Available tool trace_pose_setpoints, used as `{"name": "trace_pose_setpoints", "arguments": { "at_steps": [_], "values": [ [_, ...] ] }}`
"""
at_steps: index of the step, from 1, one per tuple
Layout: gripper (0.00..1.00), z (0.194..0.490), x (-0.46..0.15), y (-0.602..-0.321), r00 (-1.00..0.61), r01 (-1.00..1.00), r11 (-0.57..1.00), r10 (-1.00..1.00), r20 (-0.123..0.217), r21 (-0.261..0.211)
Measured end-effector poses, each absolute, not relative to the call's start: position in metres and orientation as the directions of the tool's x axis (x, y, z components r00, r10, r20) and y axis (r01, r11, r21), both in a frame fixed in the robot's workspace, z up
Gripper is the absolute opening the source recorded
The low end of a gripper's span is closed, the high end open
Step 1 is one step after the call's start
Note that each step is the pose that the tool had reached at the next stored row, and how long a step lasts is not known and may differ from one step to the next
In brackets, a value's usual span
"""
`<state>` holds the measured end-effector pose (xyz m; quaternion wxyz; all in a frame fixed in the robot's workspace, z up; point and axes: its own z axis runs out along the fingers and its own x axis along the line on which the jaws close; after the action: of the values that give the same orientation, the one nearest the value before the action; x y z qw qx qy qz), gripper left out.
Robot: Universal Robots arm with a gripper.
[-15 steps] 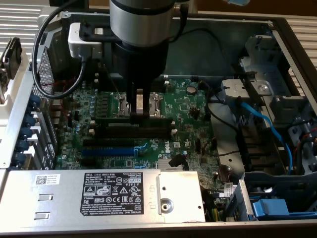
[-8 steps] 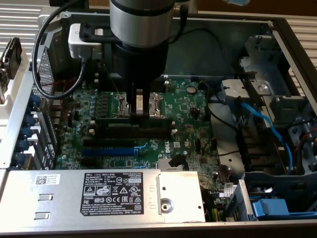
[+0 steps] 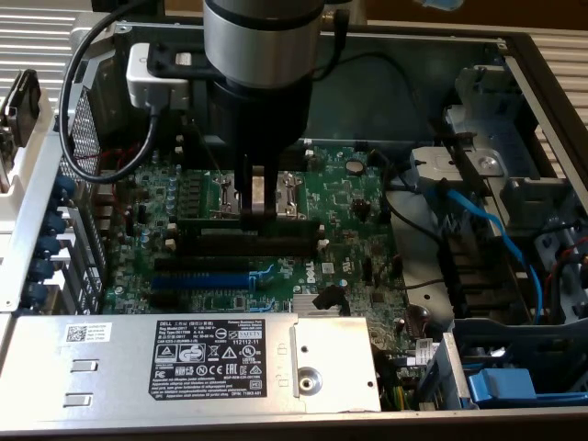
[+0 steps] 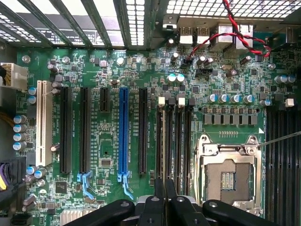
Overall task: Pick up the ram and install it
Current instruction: 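Insert the ram into the slot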
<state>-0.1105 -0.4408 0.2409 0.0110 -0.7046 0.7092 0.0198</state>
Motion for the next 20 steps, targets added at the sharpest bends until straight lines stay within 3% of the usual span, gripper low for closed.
{"name": "trace_pose_setpoints", "arguments": {
  "at_steps": [20],
  "values": [
    [0.12, 0.2397, -0.1115, -0.4416, -0.012, -1.000, 0.011, -0.999, -0.043, 0.013]
  ]
}}
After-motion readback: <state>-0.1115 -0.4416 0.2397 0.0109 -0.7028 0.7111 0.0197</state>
